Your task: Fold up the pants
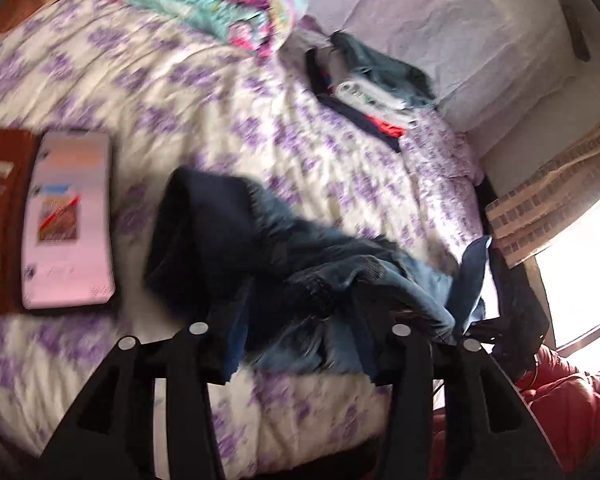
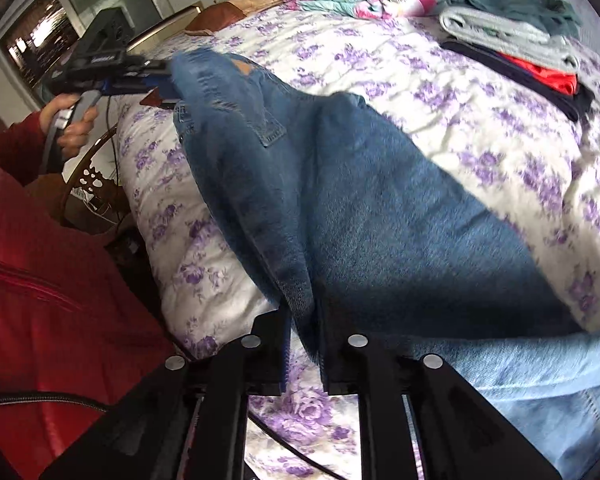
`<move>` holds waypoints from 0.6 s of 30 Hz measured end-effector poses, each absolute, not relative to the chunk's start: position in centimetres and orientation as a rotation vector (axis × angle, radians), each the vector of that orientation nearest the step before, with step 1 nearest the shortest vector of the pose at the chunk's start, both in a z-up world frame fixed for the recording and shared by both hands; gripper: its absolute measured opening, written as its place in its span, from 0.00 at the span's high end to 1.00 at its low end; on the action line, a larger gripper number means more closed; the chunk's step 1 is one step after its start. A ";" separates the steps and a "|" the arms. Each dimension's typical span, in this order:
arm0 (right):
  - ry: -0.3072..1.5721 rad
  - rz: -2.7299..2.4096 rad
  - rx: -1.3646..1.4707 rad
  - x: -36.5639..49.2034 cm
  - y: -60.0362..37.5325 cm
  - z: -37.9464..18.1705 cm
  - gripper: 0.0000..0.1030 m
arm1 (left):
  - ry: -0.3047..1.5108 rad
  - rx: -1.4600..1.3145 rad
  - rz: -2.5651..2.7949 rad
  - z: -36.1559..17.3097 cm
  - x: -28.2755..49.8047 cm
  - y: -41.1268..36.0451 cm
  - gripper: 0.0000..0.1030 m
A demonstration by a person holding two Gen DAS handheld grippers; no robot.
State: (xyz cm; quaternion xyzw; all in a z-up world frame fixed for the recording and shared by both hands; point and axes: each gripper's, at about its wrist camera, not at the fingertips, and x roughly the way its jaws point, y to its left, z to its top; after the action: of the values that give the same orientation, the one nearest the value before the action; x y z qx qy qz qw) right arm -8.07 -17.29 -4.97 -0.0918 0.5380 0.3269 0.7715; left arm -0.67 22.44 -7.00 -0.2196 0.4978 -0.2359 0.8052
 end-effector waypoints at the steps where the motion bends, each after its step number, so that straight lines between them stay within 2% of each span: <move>1: 1.162 0.706 -0.196 -8.4 -17.1 -5.1 0.76 | 1.077 -0.469 -0.490 -7.2 -1.3 22.9 0.49; 2: 1.165 0.716 -0.187 -8.6 -17.0 -5.1 0.70 | 1.093 -0.473 -0.465 -7.1 -2.2 23.4 0.47; 3: 1.169 0.732 -0.178 -8.9 -16.7 -5.1 0.58 | 1.098 -0.479 -0.444 -7.0 -2.8 23.8 0.47; 4: 1.162 0.740 -0.177 -9.2 -16.6 -5.1 0.55 | 1.094 -0.501 -0.434 -6.8 -3.5 24.2 0.47; 7: 1.158 0.742 -0.162 -9.2 -16.6 -5.3 0.54 | 1.064 -0.647 -0.444 -6.8 -5.2 25.0 0.42; 11: 1.147 0.742 -0.126 -9.1 -16.7 -5.3 0.54 | 1.041 -0.746 -0.464 -7.3 -5.7 23.3 0.42; 14: 1.083 0.739 -0.110 -9.3 -17.1 -3.5 0.54 | 1.003 -0.666 -0.467 -5.9 -5.1 21.4 0.42; 18: 0.997 0.682 -0.055 -8.5 -18.0 -1.4 0.53 | 1.104 -0.498 -0.392 -7.6 -3.4 20.1 0.42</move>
State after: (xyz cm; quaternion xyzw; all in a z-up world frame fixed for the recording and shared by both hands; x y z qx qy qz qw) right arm -8.54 -18.03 -1.45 -0.0259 0.4687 0.3208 0.8226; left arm -3.40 20.09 -7.63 -0.2327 0.5153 -0.1832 0.8042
